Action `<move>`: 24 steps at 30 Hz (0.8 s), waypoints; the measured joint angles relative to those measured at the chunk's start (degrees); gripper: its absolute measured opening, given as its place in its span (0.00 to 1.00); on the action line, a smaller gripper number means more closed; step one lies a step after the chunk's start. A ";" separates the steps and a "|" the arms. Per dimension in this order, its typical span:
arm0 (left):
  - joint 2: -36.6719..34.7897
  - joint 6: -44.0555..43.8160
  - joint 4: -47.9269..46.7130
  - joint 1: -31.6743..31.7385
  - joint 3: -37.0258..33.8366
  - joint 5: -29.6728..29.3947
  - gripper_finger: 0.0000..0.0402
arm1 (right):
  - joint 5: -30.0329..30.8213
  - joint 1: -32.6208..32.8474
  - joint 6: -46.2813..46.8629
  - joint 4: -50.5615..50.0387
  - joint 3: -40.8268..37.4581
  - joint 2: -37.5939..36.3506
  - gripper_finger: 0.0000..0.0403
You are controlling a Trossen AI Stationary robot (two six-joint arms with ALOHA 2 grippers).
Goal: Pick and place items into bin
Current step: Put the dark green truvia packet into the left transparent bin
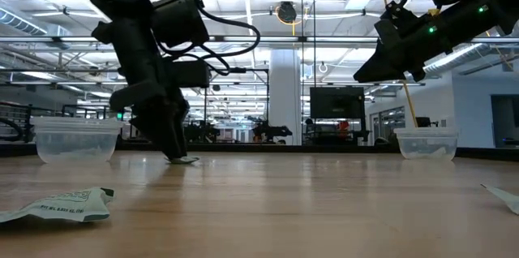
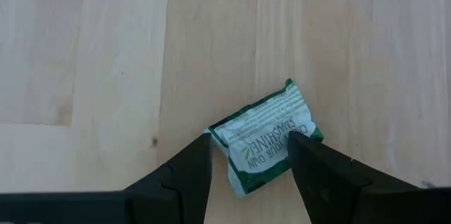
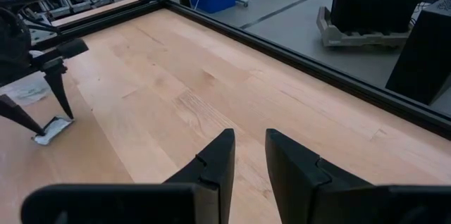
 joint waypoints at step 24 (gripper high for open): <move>-0.98 1.64 -4.49 0.74 1.96 -1.45 0.07 | 0.00 0.00 -0.02 0.00 0.00 0.00 0.18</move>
